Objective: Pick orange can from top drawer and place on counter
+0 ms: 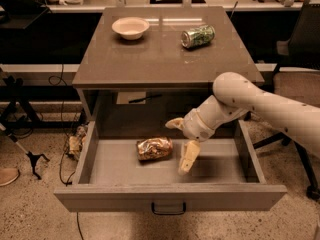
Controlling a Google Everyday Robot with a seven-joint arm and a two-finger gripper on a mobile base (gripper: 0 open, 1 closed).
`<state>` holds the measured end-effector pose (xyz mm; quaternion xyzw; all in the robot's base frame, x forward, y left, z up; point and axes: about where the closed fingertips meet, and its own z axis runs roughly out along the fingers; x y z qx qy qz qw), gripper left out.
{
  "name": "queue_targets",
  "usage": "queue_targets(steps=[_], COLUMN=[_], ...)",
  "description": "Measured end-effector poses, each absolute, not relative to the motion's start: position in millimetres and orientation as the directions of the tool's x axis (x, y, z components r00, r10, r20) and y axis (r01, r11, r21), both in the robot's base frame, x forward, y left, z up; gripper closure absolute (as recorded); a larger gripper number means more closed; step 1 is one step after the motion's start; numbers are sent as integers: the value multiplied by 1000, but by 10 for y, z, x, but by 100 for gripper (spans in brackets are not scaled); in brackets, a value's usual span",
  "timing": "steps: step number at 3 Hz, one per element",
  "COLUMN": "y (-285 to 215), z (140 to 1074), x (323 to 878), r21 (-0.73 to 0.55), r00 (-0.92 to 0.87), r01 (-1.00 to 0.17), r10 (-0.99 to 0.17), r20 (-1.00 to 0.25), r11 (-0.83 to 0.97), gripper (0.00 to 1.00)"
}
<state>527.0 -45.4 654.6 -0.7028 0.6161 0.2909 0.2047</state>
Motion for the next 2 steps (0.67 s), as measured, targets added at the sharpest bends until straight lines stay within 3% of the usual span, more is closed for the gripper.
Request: queue_targets(steps=[2], y=[44], z=[6225], x=[5185], r21=[33], r00=[151], r01=[-974], r10=[-755], r20=[-639], r11=[-223], gripper=[0])
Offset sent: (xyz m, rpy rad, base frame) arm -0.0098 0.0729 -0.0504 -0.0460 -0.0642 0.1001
